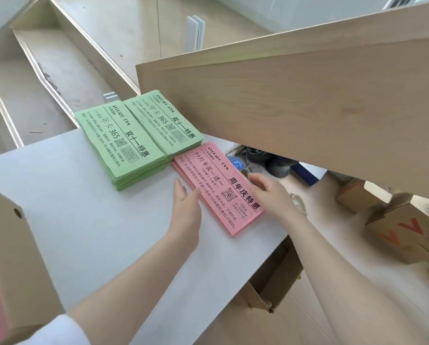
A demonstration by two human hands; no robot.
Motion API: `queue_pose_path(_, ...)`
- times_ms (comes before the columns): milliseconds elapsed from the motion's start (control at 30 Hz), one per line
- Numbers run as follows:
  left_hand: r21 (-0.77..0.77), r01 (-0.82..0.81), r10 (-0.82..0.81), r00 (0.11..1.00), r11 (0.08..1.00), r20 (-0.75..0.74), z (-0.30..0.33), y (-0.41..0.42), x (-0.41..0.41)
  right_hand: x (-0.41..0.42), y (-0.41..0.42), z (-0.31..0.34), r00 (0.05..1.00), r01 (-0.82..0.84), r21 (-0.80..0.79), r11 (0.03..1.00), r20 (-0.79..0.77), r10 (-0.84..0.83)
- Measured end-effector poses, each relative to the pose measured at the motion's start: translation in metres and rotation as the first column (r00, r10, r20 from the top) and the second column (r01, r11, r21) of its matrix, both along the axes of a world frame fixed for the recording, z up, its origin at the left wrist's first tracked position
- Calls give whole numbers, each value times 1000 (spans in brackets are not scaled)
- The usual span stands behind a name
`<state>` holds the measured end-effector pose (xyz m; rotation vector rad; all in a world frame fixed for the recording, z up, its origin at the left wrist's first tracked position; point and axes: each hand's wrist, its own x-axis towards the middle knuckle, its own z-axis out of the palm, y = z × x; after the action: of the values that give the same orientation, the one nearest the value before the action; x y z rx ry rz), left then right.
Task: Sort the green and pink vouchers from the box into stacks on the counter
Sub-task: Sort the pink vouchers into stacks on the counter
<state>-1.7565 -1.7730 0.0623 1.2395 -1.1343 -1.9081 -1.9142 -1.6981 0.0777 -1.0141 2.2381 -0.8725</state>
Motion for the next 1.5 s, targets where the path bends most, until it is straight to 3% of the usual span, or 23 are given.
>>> queue_pose_path(100,-16,31,-33,990,999,-137,-5,18,-4,0,-16,-3,996,-72,37,997,46,70)
queue_pose_path(233,87,17,2,977,996,-213,-12,15,-12,-1,-26,-9,989,-67,16,998,130,64)
queue_pose_path(367,136,30,6,966,990,-259,-10,15,-16,-5,-25,-8,950,-37,-72,997,308,58)
queue_pose_path(600,101,18,7,969,995,-249,1,18,-14,-11,-15,4,941,-198,-6,980,277,192)
queue_pose_path(667,51,18,-7,978,999,-209,12,23,-8,-5,-9,13,973,-196,-22,980,119,197)
queue_pose_path(733,22,28,-24,988,999,-156,27,31,1,5,-2,20,990,-139,-141,980,-44,135)
queue_pose_path(800,-28,21,-24,995,999,-102,37,39,17,21,7,26,984,-170,-231,958,-98,151)
queue_pose_path(933,-170,-28,28,1000,985,-1,50,66,64,72,22,42,914,-406,-305,862,-134,383)
queue_pose_path(1033,-281,-100,102,995,954,-6,58,93,107,120,26,49,834,-543,-391,743,-153,530)
queue_pose_path(1267,-570,-252,332,943,782,38,87,132,223,226,20,63,664,-679,-481,554,-81,743)
queue_pose_path(1400,-721,-225,436,892,655,117,101,122,291,270,8,74,593,-733,-490,472,-120,797)
queue_pose_path(1500,-780,-84,438,861,621,257,108,92,335,293,-7,83,595,-741,-457,492,-106,797)
